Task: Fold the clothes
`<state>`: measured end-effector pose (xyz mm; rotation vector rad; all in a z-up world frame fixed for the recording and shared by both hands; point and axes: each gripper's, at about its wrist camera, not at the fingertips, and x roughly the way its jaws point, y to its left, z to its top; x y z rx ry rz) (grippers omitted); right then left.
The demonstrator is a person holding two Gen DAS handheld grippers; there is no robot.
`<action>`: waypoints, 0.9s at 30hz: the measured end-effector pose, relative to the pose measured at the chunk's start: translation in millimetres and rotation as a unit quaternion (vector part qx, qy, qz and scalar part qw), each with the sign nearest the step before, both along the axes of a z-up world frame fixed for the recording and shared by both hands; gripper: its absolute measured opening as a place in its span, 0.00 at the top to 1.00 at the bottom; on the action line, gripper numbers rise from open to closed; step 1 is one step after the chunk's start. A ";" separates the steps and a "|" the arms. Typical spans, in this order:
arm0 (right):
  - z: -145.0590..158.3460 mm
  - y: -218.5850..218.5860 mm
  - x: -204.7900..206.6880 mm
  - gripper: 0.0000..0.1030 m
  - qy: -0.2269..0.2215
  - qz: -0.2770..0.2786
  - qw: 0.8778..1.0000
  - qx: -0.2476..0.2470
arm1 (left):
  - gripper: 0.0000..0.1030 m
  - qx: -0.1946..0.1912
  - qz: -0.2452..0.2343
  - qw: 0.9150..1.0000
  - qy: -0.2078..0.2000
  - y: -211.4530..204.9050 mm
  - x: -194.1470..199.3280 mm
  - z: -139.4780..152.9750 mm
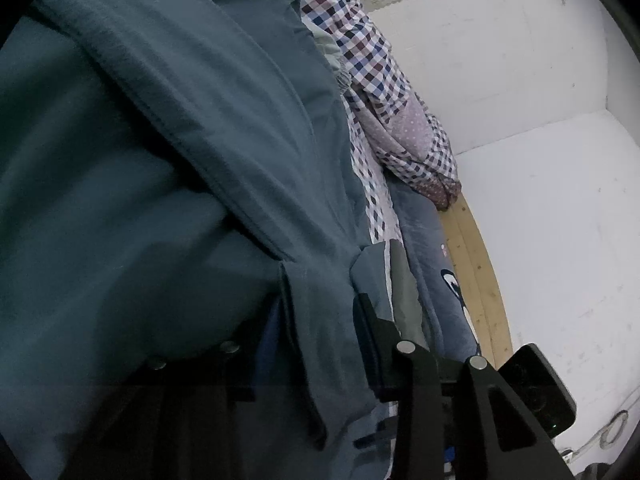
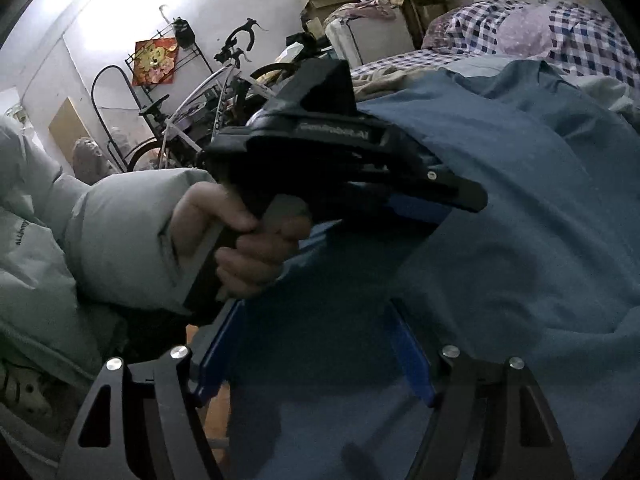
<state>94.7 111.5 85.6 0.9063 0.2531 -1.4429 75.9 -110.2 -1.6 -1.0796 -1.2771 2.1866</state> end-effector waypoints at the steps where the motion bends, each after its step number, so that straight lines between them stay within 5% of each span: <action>1: 0.9 2.5 -1.3 0.26 0.001 -0.006 1.000 -0.002 | 0.62 -0.003 0.000 1.000 0.001 0.2 0.8 0.5; 6: -1.7 15.7 -16.1 0.26 0.004 -0.053 0.999 -0.001 | 0.64 -0.018 0.001 1.000 0.003 0.8 2.5 2.2; 11: -2.0 24.5 -23.7 0.26 0.011 -0.080 0.997 0.004 | 0.98 -0.026 0.011 1.000 -0.014 1.5 1.9 -1.5; 19: 10.5 50.0 -37.8 0.26 0.031 -0.131 0.991 -0.004 | 0.99 -0.040 0.016 0.998 0.034 2.1 8.7 32.9; 23: 25.1 89.7 -56.9 0.26 0.048 -0.204 0.978 -0.020 | 0.99 -0.053 0.024 0.997 0.060 -2.4 4.9 65.1; 27: 32.9 136.6 -74.9 0.25 0.083 -0.316 0.945 -0.017 | 0.99 -0.080 0.030 0.991 0.098 -3.1 -7.2 110.5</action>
